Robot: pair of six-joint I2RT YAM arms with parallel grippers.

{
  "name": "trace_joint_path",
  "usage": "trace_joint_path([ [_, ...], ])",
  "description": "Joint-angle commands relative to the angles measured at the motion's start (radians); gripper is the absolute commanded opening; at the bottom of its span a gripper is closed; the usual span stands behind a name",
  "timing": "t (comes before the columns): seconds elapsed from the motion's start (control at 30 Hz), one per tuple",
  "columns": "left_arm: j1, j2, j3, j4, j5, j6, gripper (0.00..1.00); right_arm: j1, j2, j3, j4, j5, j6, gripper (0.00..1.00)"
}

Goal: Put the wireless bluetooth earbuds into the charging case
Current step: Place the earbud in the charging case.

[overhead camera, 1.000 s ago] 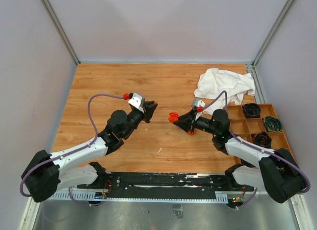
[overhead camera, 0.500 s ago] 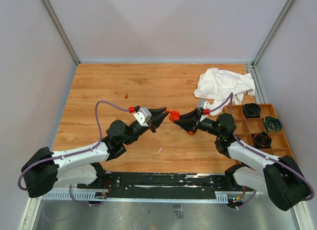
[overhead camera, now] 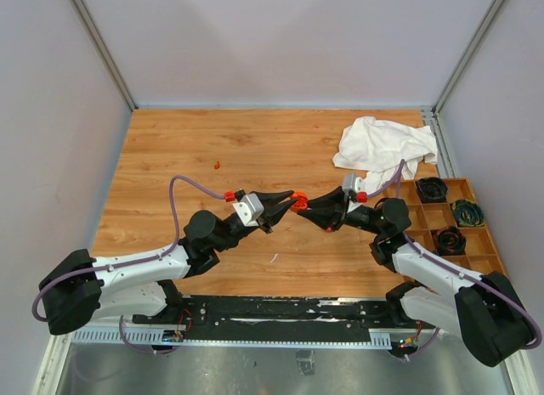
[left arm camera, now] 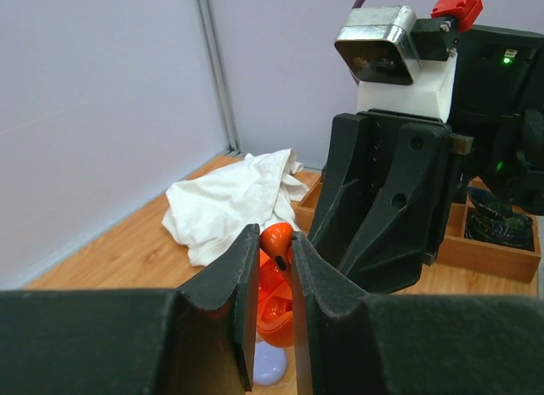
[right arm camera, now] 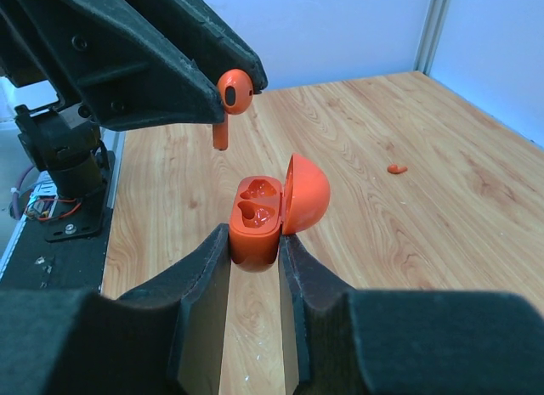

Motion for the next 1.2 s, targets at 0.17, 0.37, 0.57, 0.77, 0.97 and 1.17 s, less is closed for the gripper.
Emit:
trace_joint_path([
  [0.17,-0.026,0.024,-0.004,0.065,0.039,0.043,0.12,0.036,-0.024,0.003,0.063,-0.046,0.017,0.01],
  [0.37,-0.033,0.047,0.001,0.066,0.043,0.053,0.10,0.036,-0.036,0.002,0.061,-0.044,0.025,0.01],
  [0.57,-0.035,0.060,0.006,0.067,0.040,0.061,0.09,0.035,-0.050,0.000,0.050,-0.040,0.024,0.01],
  [0.77,-0.036,0.065,0.011,0.072,0.042,0.058,0.09,0.036,-0.050,0.002,0.050,-0.043,0.026,0.01],
  [0.97,-0.035,0.068,0.013,0.093,0.038,0.065,0.08,0.036,-0.046,0.002,0.052,-0.045,0.026,0.01],
  [1.17,-0.035,0.080,0.015,0.099,0.027,0.072,0.08,0.036,-0.050,0.002,0.053,-0.046,0.029,0.01],
])
